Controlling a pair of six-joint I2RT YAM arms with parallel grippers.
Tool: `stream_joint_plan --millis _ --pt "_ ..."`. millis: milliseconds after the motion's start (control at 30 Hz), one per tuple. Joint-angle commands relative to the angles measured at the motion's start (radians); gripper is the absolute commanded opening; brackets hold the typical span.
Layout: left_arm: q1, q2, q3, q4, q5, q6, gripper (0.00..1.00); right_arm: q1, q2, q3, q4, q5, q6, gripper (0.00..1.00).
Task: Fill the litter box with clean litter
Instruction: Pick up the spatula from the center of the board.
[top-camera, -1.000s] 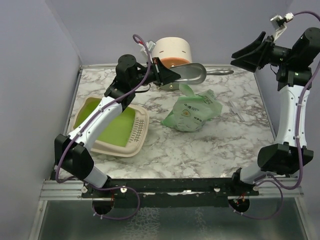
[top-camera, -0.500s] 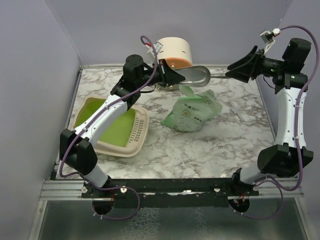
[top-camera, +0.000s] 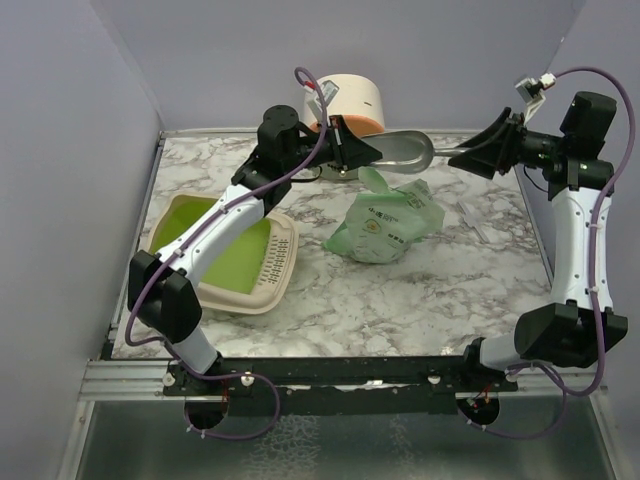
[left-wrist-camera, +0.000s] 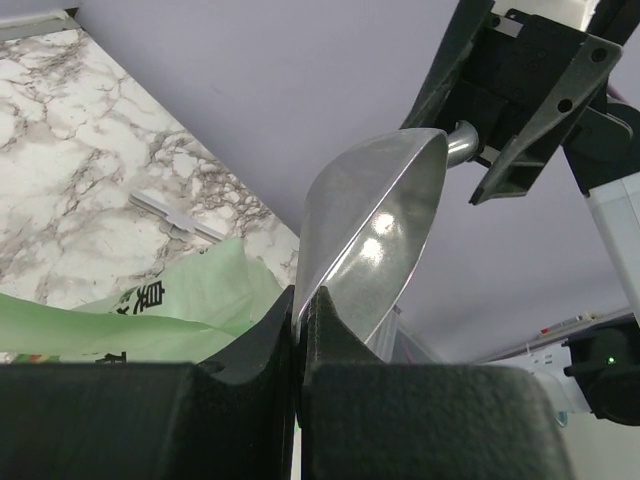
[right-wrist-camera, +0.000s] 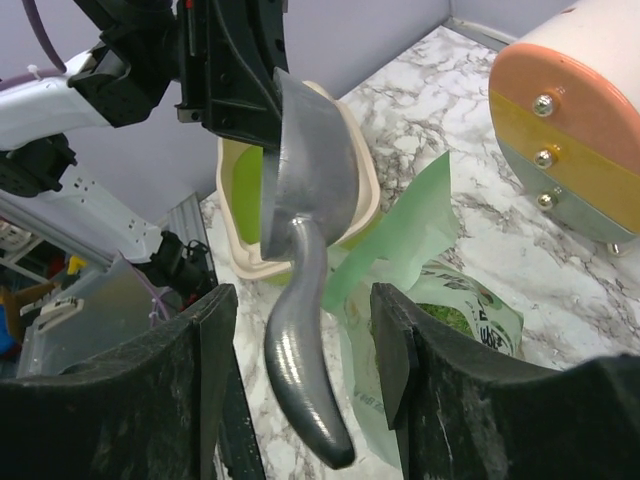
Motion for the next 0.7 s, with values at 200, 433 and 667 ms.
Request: stream_joint_plan --millis 200,433,667 --pt "-0.016 0.022 0.036 0.04 0.001 0.004 0.0 0.004 -0.042 -0.021 0.018 -0.019 0.013 0.47" --pt "-0.018 0.031 0.043 0.049 0.002 -0.003 0.0 0.004 -0.048 -0.031 -0.02 -0.013 -0.025 0.37" --pt "-0.025 0.039 0.037 0.062 0.003 -0.011 0.0 0.004 -0.041 -0.031 -0.044 -0.013 -0.045 0.16"
